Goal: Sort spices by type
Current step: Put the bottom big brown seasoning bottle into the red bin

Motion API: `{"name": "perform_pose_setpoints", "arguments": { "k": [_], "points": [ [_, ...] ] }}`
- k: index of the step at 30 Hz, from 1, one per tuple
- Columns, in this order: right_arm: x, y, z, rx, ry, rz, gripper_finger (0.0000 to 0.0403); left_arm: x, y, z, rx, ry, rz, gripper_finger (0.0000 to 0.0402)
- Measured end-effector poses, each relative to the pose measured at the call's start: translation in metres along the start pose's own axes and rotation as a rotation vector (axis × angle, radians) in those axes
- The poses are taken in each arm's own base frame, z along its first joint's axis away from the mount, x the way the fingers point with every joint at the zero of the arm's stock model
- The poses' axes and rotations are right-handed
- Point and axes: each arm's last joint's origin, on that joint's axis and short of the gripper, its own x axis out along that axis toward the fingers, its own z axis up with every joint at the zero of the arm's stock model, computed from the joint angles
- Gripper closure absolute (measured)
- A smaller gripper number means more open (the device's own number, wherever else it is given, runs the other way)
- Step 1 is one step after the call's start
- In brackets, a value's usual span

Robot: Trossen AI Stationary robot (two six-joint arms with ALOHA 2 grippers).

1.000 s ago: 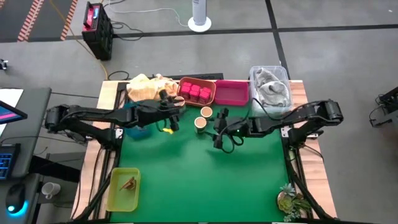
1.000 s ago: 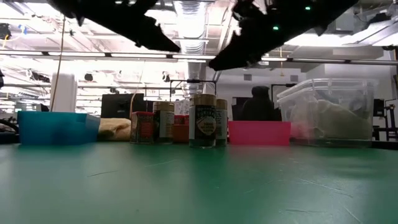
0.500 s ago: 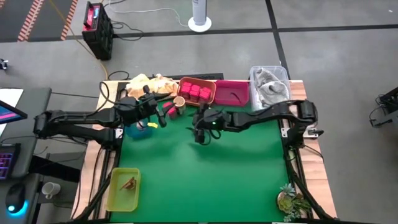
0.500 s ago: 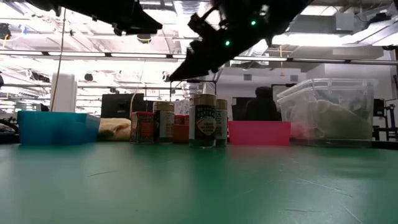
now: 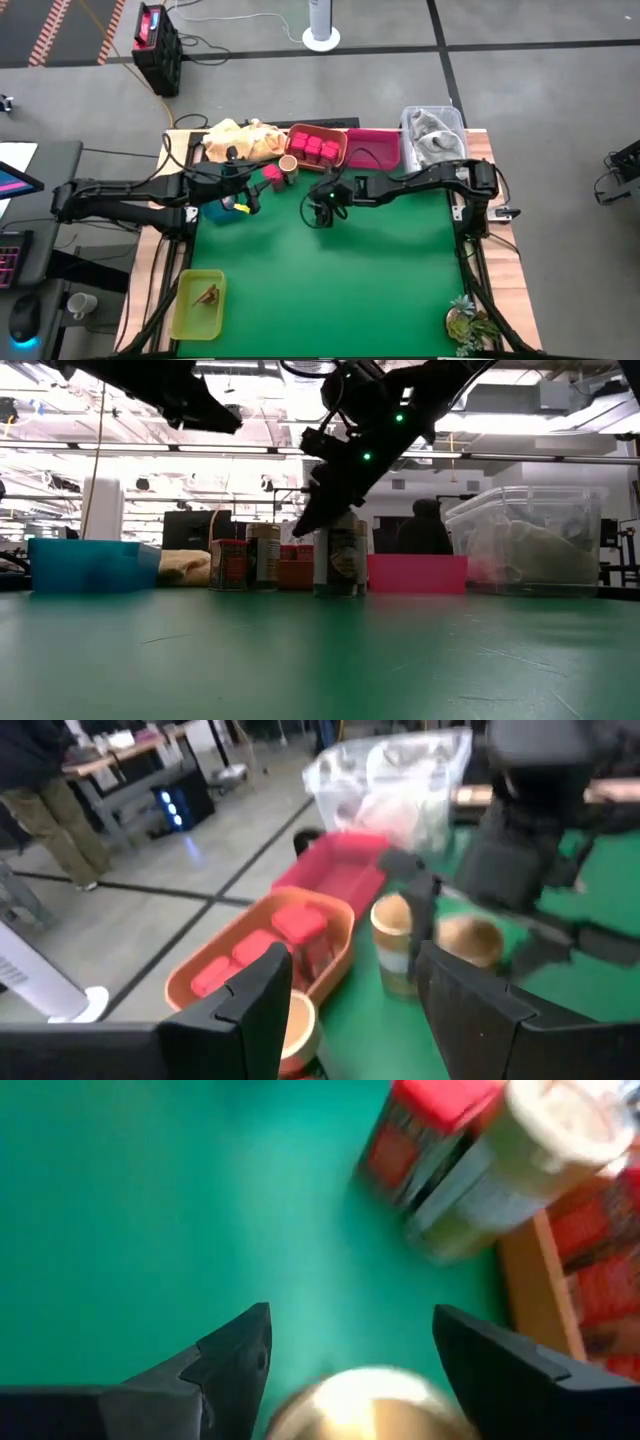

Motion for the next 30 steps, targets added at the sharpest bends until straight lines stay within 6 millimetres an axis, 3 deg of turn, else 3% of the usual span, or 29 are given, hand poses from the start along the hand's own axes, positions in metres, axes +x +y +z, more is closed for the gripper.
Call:
{"name": "perform_pose_setpoints", "arguments": {
  "k": [9, 16, 22, 30],
  "points": [
    [-0.017, 0.036, -0.013, -0.038, 0.162, 0.076, 0.0101, -0.02, 0.009, 0.004, -0.05, -0.032, 0.005, 0.0198],
    [-0.026, 0.054, -0.023, -0.034, 0.278, 0.093, 0.0101, -0.019, 0.009, 0.004, -0.048, -0.026, 0.004, 0.0198],
    [-0.037, 0.061, -0.027, -0.047, 0.334, 0.104, 0.0101, -0.016, 0.007, 0.002, -0.035, -0.013, 0.002, 0.0198],
    [-0.042, 0.054, -0.034, -0.037, 0.435, 0.152, 0.0101, -0.015, 0.007, 0.003, -0.05, -0.02, -0.001, 0.0198]
  ]
}}
